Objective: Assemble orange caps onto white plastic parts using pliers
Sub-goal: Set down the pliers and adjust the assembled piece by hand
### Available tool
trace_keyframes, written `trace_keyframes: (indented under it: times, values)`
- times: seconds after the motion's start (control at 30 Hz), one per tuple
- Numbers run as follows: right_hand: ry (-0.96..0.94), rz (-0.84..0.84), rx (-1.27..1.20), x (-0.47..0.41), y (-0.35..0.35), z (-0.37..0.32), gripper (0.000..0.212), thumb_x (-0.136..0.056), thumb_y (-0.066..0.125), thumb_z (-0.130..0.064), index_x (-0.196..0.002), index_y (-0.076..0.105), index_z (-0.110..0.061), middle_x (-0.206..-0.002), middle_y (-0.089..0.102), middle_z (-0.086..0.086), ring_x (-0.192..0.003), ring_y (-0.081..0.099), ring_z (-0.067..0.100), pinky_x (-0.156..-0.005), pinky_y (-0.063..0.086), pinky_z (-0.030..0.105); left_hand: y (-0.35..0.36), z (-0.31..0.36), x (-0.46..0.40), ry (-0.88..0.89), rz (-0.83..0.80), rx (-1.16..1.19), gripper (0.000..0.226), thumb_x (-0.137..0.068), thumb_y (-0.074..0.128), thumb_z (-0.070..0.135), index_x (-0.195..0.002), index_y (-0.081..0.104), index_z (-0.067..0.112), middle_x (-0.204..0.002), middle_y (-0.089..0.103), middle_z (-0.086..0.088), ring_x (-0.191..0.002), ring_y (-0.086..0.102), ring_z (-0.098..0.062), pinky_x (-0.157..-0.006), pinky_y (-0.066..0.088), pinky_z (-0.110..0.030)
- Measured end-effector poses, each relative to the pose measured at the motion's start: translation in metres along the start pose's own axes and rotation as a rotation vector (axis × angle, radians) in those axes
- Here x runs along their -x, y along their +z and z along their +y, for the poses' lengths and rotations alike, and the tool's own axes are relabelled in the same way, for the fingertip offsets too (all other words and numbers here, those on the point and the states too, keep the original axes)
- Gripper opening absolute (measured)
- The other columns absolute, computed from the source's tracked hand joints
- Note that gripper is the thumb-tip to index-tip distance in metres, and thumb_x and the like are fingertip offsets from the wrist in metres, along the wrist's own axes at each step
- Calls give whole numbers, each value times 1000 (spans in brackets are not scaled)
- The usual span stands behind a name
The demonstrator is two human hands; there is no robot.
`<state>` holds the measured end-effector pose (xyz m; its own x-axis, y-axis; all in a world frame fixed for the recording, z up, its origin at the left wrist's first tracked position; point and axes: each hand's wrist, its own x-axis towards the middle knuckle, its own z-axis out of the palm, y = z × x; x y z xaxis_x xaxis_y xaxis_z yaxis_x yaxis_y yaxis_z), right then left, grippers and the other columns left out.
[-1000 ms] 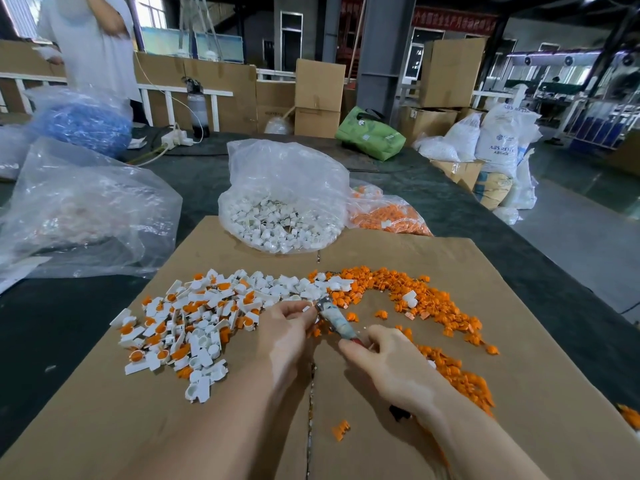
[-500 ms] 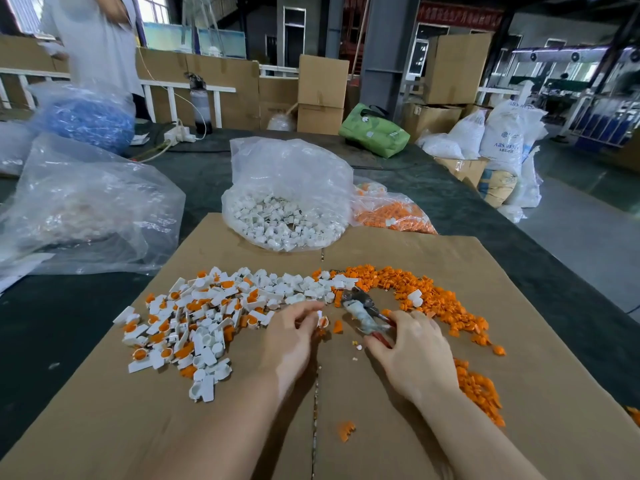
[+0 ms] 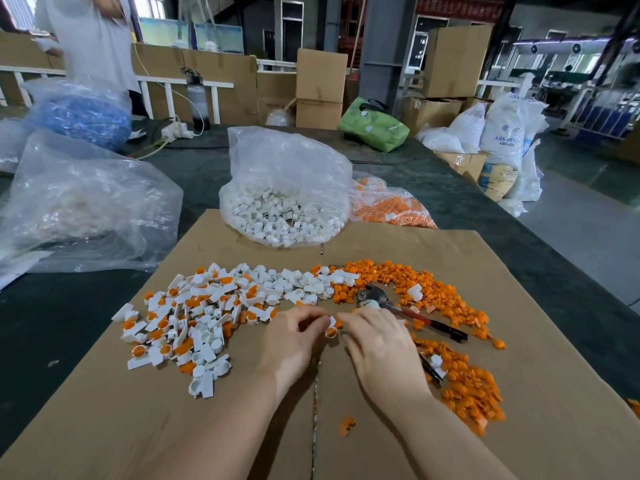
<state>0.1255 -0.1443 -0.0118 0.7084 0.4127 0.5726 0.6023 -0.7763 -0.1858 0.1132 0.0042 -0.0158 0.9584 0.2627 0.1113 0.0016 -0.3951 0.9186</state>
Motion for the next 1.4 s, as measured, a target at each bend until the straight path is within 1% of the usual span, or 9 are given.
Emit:
trace_keyframes:
  times: [0.1, 0.2, 0.3, 0.5, 0.8, 1.07, 1.17, 1.3, 1.4]
  values:
    - [-34, 41, -153, 1, 6, -11, 12, -74, 76, -1, -80, 69, -8, -75, 63, 3, -70, 61, 23, -63, 54, 35, -3, 2, 5, 3, -28, 25, 20, -87, 64, 14, -84, 68, 33, -86, 65, 22, -82, 57, 13, -69, 35, 4]
    - [40, 64, -200, 1, 9, -15, 15, -71, 77, 2, -71, 65, -7, -69, 61, 2, -66, 60, 21, -58, 53, 32, -6, -2, 11, 46, -113, 2, 34, -81, 69, 8, -97, 64, 38, -93, 67, 15, -86, 60, 6, -74, 43, -4]
    - [80, 55, -258, 3, 8, -16, 8, -75, 75, -2, -77, 69, -7, -74, 65, 1, -73, 62, 19, -65, 52, 27, -5, -4, 12, 105, -112, -107, 33, -78, 75, 19, -106, 63, 32, -95, 66, 10, -86, 60, -3, -74, 46, -9]
    - [195, 41, -344, 6, 4, -11, 12, -81, 71, -4, -92, 72, -9, -85, 67, -2, -85, 61, 12, -78, 41, 13, -3, -3, 12, 131, -74, -90, 28, -80, 73, 20, -103, 62, 33, -86, 63, 16, -80, 57, 3, -68, 40, -5]
    - [114, 37, -338, 6, 5, -13, 13, -77, 73, -1, -88, 73, -9, -84, 66, 0, -82, 62, 14, -80, 41, 12, -3, 1, 14, 161, -88, -158, 28, -83, 71, 20, -110, 65, 26, -99, 66, 12, -89, 59, 1, -73, 41, -3]
    - [78, 5, -328, 3, 3, -13, 16, -78, 67, 7, -78, 68, -9, -80, 62, 0, -78, 58, 19, -68, 50, 28, -1, 2, 17, 139, -90, -153, 29, -80, 74, 21, -107, 65, 25, -93, 66, 11, -84, 57, 1, -70, 39, -3]
    - [88, -8, -341, 3, 4, -12, 14, -80, 67, 4, -81, 70, -10, -83, 63, 0, -81, 57, 18, -72, 50, 27, 0, 2, 17, 143, -83, -178, 28, -81, 73, 22, -107, 64, 25, -91, 64, 12, -83, 56, 2, -69, 39, -3]
    - [136, 52, -307, 3, 5, -10, 19, -81, 69, 1, -96, 71, -10, -90, 66, -1, -89, 58, 13, -81, 45, 21, -1, 0, 15, 146, 14, -208, 23, -86, 66, 17, -106, 61, 28, -92, 58, 17, -84, 53, 0, -71, 38, -4]
    - [252, 84, -231, -2, 3, 4, 19, -82, 65, 5, -98, 70, -6, -93, 66, 4, -91, 59, 21, -83, 42, 25, -5, -4, 9, 112, 121, -319, 23, -89, 61, 12, -108, 65, 24, -94, 51, 14, -87, 46, -1, -71, 33, -1]
